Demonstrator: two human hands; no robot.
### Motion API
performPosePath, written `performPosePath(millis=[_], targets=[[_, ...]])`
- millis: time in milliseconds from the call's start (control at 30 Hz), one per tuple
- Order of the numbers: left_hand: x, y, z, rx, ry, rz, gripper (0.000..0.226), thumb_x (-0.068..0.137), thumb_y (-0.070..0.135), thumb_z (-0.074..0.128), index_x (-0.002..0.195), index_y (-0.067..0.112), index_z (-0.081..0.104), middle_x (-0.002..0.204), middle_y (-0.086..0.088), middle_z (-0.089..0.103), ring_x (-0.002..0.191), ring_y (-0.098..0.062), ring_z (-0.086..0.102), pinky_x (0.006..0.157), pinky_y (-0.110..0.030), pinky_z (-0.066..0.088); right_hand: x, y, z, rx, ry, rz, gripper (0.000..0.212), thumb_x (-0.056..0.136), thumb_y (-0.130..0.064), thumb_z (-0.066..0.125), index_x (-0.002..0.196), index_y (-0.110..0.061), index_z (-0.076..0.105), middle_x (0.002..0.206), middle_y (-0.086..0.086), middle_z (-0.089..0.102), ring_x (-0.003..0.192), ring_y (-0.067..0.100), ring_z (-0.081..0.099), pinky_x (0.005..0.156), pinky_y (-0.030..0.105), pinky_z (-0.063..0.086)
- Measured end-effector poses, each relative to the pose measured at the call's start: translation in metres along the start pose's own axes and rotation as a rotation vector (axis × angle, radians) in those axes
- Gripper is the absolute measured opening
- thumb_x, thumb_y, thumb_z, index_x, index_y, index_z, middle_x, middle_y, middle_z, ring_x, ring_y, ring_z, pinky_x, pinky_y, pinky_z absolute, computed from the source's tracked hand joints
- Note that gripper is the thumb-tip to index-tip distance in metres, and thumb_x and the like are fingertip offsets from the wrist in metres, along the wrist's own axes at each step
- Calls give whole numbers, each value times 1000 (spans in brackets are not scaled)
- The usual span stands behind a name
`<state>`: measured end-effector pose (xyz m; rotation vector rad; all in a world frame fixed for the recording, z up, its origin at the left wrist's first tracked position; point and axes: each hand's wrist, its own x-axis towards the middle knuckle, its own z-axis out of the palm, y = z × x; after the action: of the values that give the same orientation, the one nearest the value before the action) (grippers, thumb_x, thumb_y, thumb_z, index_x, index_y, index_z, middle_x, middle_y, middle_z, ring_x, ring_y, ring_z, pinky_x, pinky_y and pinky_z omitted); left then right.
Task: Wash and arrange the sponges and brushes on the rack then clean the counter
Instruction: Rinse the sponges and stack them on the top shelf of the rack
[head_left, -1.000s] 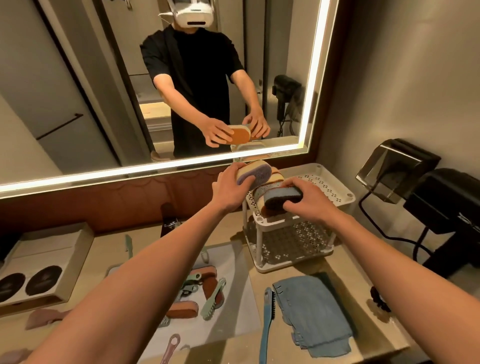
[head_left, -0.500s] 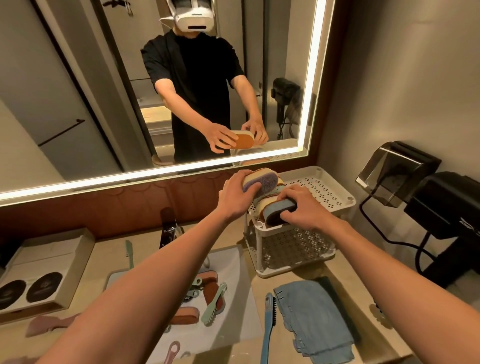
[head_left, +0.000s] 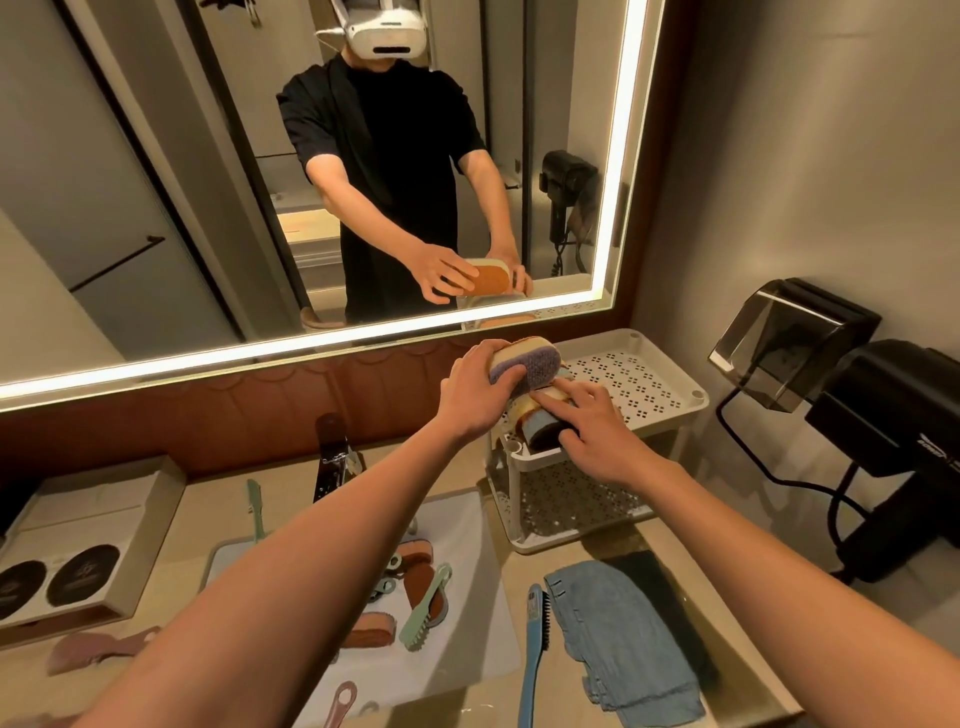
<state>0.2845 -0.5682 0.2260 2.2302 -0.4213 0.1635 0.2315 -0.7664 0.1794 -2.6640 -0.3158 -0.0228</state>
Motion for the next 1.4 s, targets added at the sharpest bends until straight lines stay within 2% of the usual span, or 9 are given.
performPosePath(millis=[167,367,467,600,700,800,933,1233,1400], targets=[[2,-1,8,4,8,-2,39,97,43,57,133,26,54,128,1,60,117,-23,55,101,-54,45,-1,2,11,-137,-23,-32,65,101,-25,40,157,-43,11,167,-8,-6,151,19,-9,123,54,11],[10,3,16,34,45,30,40,97,44,57,133,28,54,128,3,61,117,-22,55,100,-53,45,0,0,4,-150,-56,-45,65,99,-32,40,158,-34,14,167,-3,0,153,22,-6,124,52,11],[17,3,20,115,58,46,39,97,46,54,134,32,52,132,5,59,120,-22,49,98,-46,37,0,-3,-5,105,54,-11,59,94,-33,48,152,-31,36,161,-4,28,146,16,23,122,44,25],[27,10,26,172,58,56,37,99,40,54,135,34,52,137,4,56,120,-24,44,89,-37,25,4,-3,-19,395,222,97,36,90,-36,51,126,-42,54,125,-16,57,112,3,55,90,26,49],[36,17,33,117,35,70,38,99,33,56,136,28,53,138,1,56,124,-26,44,99,-39,30,15,3,-29,301,433,85,23,91,-28,54,112,-35,50,118,-15,47,111,7,48,89,28,45],[46,26,41,70,3,88,38,98,28,59,135,21,54,135,-1,58,124,-26,46,104,-39,31,28,8,-38,172,577,26,40,88,-17,61,124,-29,45,130,-5,36,122,13,34,100,29,38],[57,35,55,26,-10,75,33,95,27,60,127,19,56,125,-2,62,115,-26,50,95,-43,39,45,13,-44,83,469,12,60,91,-21,64,143,-35,39,147,-4,30,140,20,24,109,36,37],[82,43,71,-56,-46,36,23,95,18,58,117,14,57,103,3,59,79,-2,50,63,-13,37,69,35,-50,-114,428,91,59,91,-28,65,142,-40,40,145,-2,33,135,26,27,109,49,39],[85,37,80,-67,-58,10,34,98,27,57,128,13,50,120,-6,57,107,-21,54,86,-31,42,80,41,-52,-101,488,82,48,91,-14,65,129,-37,49,135,-1,37,129,24,32,104,45,40]])
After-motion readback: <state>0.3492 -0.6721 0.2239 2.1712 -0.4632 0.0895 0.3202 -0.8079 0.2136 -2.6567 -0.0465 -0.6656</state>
